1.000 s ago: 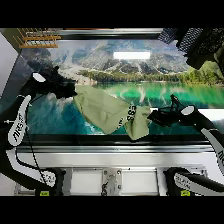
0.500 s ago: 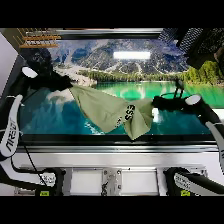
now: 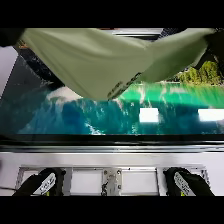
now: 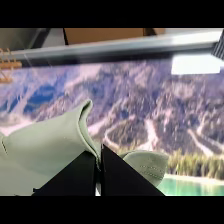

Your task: Fold the clothes and pants, and hang the long-sleeved shirts on hangers.

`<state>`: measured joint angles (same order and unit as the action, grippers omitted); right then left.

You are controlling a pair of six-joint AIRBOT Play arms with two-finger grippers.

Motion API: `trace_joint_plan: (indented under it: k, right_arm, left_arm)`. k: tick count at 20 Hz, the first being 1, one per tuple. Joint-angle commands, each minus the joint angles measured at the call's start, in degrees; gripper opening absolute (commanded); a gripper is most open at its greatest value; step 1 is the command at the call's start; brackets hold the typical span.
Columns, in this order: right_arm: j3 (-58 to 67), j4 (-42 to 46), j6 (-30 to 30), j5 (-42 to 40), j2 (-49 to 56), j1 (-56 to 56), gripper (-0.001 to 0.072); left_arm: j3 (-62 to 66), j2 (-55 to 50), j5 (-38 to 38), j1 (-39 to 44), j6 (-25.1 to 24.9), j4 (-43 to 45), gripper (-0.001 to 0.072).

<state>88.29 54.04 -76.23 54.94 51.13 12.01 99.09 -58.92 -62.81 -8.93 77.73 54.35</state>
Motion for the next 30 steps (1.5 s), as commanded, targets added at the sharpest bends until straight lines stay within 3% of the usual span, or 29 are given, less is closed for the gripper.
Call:
trace_joint_plan:
  k: [1, 9, 12, 16, 19, 21, 22, 26, 27, 28, 29, 30]
  right_arm:
    - [3.6, 0.4, 0.0, -7.6, -7.2, 0.3, 0.0014]
    - [3.6, 0.3, 0.0, -25.6, -13.0, 0.3, 0.0014]
    - [3.6, 0.0, -0.1, -25.5, -11.3, 0.3, 0.0014]
    - [3.6, -2.7, 0.0, -20.6, -2.8, -0.2, 0.0013]
    - [3.6, -2.6, 1.9, -19.7, 8.5, -3.7, 0.0013]
    - [3.8, -2.6, 4.8, -22.7, 16.7, -6.4, 0.0013]
    - [3.8, -2.6, 4.9, -24.9, 20.4, -7.2, 0.0013]
    - [3.8, -2.8, 4.7, -30.4, 30.4, -7.5, 0.0029]
    - [3.8, -2.8, 4.1, -30.5, 31.5, -7.0, 0.0191]
    - [3.8, -2.8, 4.0, -30.2, 31.8, -6.5, 0.0467]
    - [3.8, -2.8, 4.0, -29.7, 31.7, -5.9, 0.0546]
    - [3.8, -2.8, 4.0, -28.7, 31.0, -5.1, 0.0538]
  left_arm:
    - [3.0, 9.6, 0.2, 1.0, 0.0, 0.0, 0.0004]
    - [3.0, 20.2, 0.4, 4.2, 0.2, 0.2, 0.0004]
    - [-0.3, 20.2, -0.1, 2.4, 3.0, 0.2, 0.0004]
    - [-14.6, 18.5, 0.4, -2.7, 8.2, 0.1, 0.0004]
    - [-22.6, 10.9, 3.3, -2.3, 8.2, -0.1, 0.0004]
    - [-24.3, 3.4, 8.7, 0.6, 4.7, 0.0, 0.0004]
    - [-24.3, -0.5, 12.3, 2.2, 2.2, 0.0, 0.0004]
    - [-16.7, -17.3, 21.1, 5.8, 0.9, 0.0, 0.0005]
    - [-13.6, -21.5, 21.5, 6.0, 0.9, 0.0, 0.0039]
    - [-10.7, -24.9, 21.3, 6.0, 1.3, 0.0, 0.0360]
    - [-8.0, -27.7, 20.8, 5.7, 3.3, 0.0, 0.0619]
    - [-5.7, -29.7, 19.5, 5.1, 4.7, 0.1, 0.0629]
